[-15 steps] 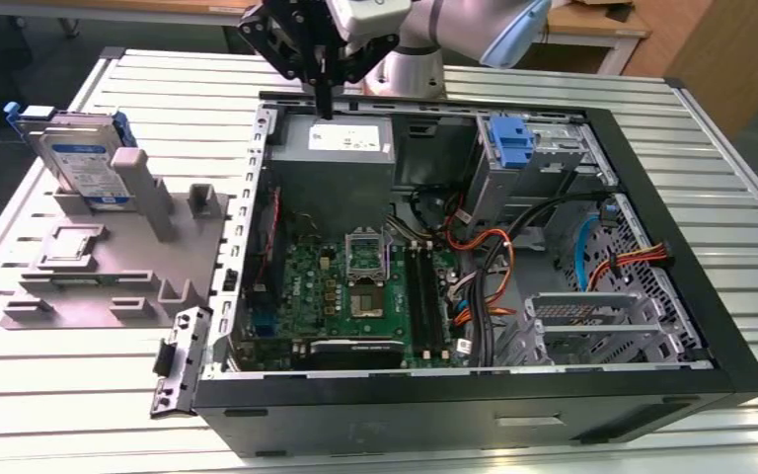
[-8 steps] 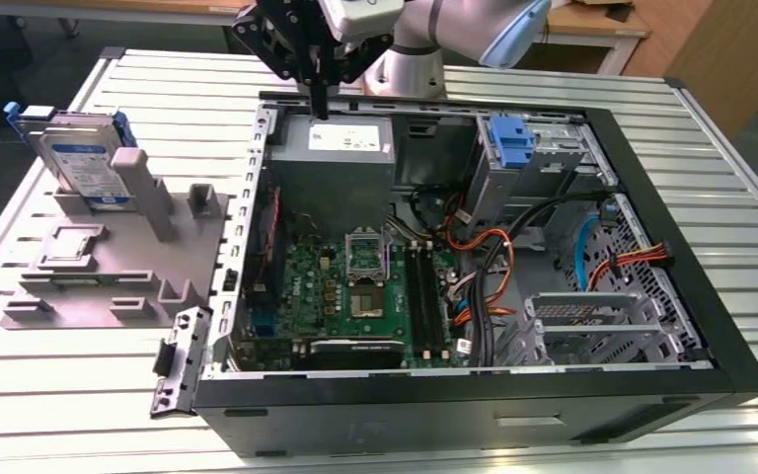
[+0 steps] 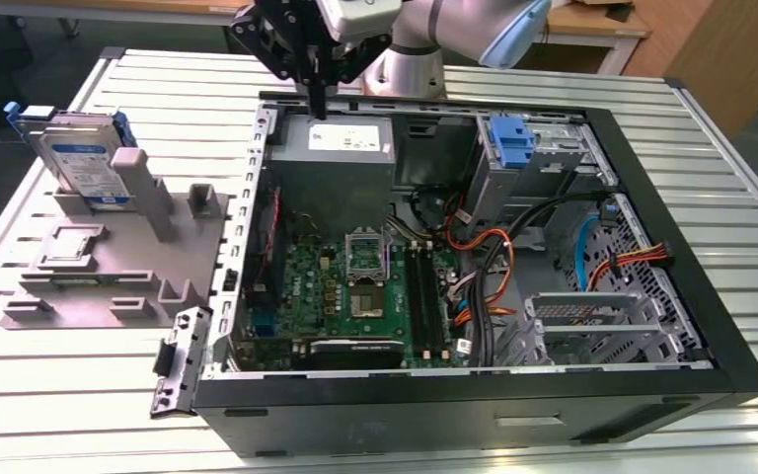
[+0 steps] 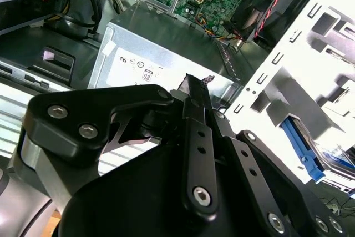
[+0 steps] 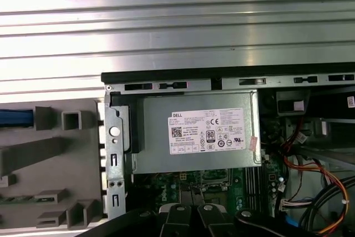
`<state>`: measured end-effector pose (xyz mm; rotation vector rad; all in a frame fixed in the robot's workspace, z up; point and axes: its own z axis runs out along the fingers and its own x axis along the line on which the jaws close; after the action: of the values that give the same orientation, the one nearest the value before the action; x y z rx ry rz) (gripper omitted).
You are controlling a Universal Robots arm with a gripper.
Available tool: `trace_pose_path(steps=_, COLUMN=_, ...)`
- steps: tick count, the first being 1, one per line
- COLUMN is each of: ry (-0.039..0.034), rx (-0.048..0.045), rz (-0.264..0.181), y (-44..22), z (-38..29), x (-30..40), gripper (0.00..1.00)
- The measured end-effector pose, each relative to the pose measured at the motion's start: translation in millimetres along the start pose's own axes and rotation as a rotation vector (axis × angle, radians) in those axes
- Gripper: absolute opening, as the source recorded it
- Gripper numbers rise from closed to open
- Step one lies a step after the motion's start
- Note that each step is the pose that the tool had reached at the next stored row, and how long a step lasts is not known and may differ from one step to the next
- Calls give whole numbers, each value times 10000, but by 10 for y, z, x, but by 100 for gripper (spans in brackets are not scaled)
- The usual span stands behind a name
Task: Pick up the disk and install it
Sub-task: 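Reach for the disk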
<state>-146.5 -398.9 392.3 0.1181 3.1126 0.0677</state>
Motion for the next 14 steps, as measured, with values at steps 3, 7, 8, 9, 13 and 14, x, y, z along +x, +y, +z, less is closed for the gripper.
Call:
trace_pose_path(steps=3, ry=1, rx=1, rz=0, y=-2, z=0, x=19, gripper=10)
trace_pose_path(steps=7, ry=2, rx=0, rz=-1, y=-2, z=2, x=32, gripper=10)
trace_pose_path(steps=8, ry=3, rx=1, rz=-2, y=-3, z=1, x=33, gripper=10)
trace_pose_path(steps=9, ry=4, rx=1, rz=0, y=-3, z=1, x=36, gripper=10)
trace_pose_path(steps=13, ry=3, rx=0, rz=0, y=-3, z=3, x=40, gripper=10)
trace_pose_path(steps=14, ry=3, rx=0, rz=0, y=-3, z=3, x=42, gripper=10)
